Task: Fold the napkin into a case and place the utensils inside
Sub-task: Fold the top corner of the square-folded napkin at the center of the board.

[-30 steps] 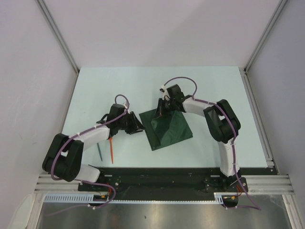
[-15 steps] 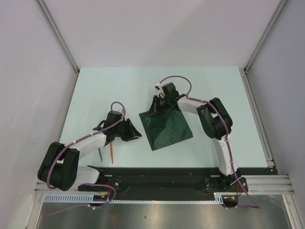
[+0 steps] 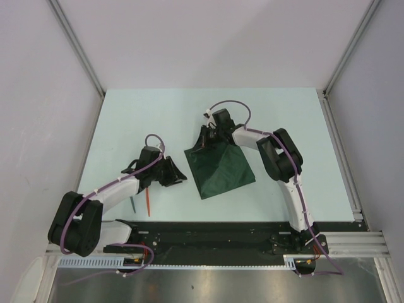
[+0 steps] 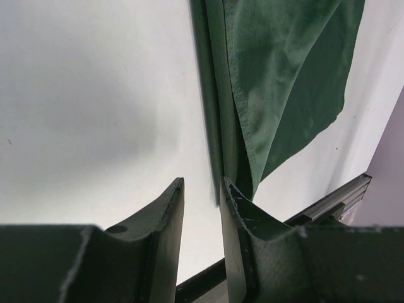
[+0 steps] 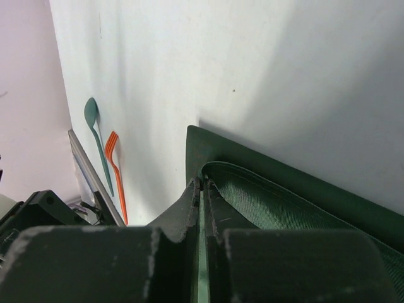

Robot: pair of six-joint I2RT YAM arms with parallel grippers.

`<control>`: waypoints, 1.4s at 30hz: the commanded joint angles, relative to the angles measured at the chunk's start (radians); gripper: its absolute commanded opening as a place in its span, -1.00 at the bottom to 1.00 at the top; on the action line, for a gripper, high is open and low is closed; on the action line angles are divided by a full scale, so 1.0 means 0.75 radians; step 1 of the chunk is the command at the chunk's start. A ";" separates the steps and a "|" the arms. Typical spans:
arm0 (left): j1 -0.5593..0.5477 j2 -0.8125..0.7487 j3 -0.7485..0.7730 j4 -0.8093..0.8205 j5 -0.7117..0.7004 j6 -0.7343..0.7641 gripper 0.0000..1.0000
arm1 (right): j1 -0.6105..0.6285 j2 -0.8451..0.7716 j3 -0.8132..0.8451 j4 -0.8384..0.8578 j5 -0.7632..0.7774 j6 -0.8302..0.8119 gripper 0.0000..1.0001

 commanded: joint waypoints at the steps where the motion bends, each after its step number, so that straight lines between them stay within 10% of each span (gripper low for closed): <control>1: 0.010 -0.020 -0.005 0.008 -0.007 0.003 -0.32 | 0.007 0.031 0.067 0.037 -0.036 0.007 -0.86; 18: 0.002 0.157 0.261 0.031 0.051 0.077 -0.17 | -0.034 -0.139 0.255 -0.238 -0.069 -0.142 -0.17; 24: -0.004 0.362 0.572 -0.110 -0.102 0.167 0.11 | -0.216 -0.378 -0.017 -0.223 -0.020 -0.193 -0.19; 29: -0.004 0.631 0.860 -0.276 -0.191 0.289 -0.15 | -0.347 -0.480 -0.237 -0.166 -0.057 -0.218 -0.24; 42: -0.004 0.798 0.932 -0.274 -0.217 0.310 -0.15 | -0.451 -0.389 -0.322 -0.045 -0.149 -0.218 -0.32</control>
